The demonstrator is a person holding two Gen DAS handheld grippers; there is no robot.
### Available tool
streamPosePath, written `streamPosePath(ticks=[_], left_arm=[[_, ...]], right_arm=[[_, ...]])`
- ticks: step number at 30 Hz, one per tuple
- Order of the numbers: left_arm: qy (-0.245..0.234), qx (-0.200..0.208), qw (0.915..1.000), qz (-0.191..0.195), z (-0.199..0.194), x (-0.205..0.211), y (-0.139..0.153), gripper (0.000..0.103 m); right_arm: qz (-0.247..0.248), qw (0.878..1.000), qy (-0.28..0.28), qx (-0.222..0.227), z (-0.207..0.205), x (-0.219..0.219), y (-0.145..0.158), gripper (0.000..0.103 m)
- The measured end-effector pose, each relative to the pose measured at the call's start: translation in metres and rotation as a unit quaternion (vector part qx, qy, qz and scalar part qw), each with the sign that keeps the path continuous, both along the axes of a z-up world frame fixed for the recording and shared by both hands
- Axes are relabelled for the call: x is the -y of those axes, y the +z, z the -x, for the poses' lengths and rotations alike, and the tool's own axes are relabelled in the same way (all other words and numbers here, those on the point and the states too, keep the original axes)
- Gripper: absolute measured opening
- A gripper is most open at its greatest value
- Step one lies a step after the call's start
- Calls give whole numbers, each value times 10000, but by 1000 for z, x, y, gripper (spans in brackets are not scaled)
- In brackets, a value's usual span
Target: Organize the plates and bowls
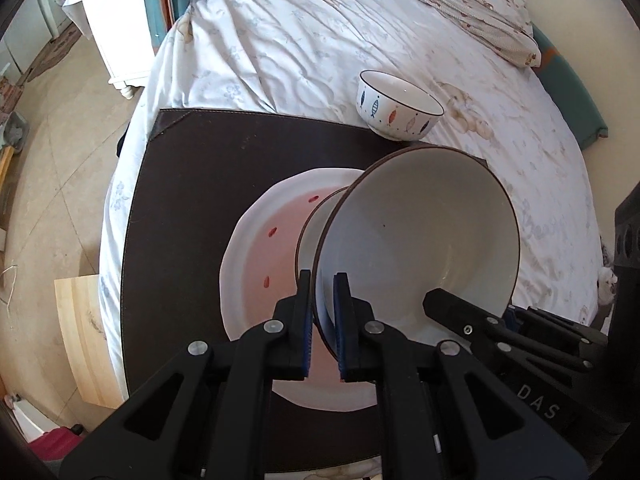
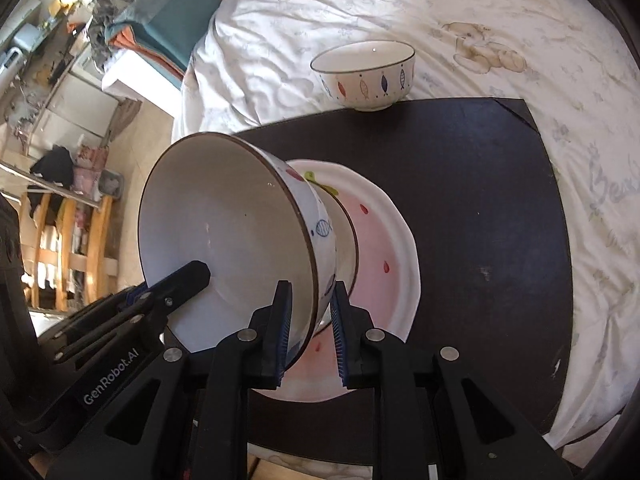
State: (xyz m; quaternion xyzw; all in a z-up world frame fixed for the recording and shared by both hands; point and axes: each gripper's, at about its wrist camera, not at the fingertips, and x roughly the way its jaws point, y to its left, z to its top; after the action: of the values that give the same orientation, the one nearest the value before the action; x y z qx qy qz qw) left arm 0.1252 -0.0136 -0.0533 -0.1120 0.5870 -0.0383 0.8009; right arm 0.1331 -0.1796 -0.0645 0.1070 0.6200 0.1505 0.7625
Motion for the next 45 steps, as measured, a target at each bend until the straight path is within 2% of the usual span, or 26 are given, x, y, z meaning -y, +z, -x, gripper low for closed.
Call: streamPosePath(ticks=[10, 15, 19, 27, 29, 30, 35, 38, 40, 41, 43, 45], left_arm=[[82, -33, 10000, 23, 1, -9, -8, 7], [85, 73, 9998, -184, 3, -10, -7, 7], [98, 38, 9998, -174, 3, -11, -10, 8], [159, 10, 9998, -99, 3, -14, -12, 9], [191, 62, 9996, -184, 4, -14, -10, 10], [191, 100, 9996, -172, 4, -15, -9, 10], [242, 136, 9996, -82, 4, -17, -7, 10], [283, 128, 9995, -36, 3, -19, -7, 10], [284, 166, 9995, 2, 1, -19, -7, 10], [252, 174, 9995, 108, 0, -18, -7, 7], [248, 187, 9994, 164, -2, -18, -7, 7], [222, 238, 9994, 148, -2, -16, -5, 7]], right_arm=[[347, 9989, 322, 59, 1, -15, -3, 23], [542, 9975, 462, 35, 1, -24, -7, 24], [721, 9956, 577, 184, 2, -28, -4, 24], [572, 9967, 550, 157, 0, -23, -2, 27], [538, 9973, 498, 94, 0, -19, 0, 30], [523, 9975, 474, 55, 0, -17, 2, 34], [502, 9970, 524, 287, 1, -12, 14, 36], [555, 9972, 307, 405, -1, -3, 18, 36], [338, 9985, 179, 391, -4, 4, 19, 36], [157, 9993, 129, 325, -6, 7, 17, 34], [-133, 9999, 36, 63, -11, 12, 7, 17], [-206, 9998, -32, 3, -12, 14, 1, 16]])
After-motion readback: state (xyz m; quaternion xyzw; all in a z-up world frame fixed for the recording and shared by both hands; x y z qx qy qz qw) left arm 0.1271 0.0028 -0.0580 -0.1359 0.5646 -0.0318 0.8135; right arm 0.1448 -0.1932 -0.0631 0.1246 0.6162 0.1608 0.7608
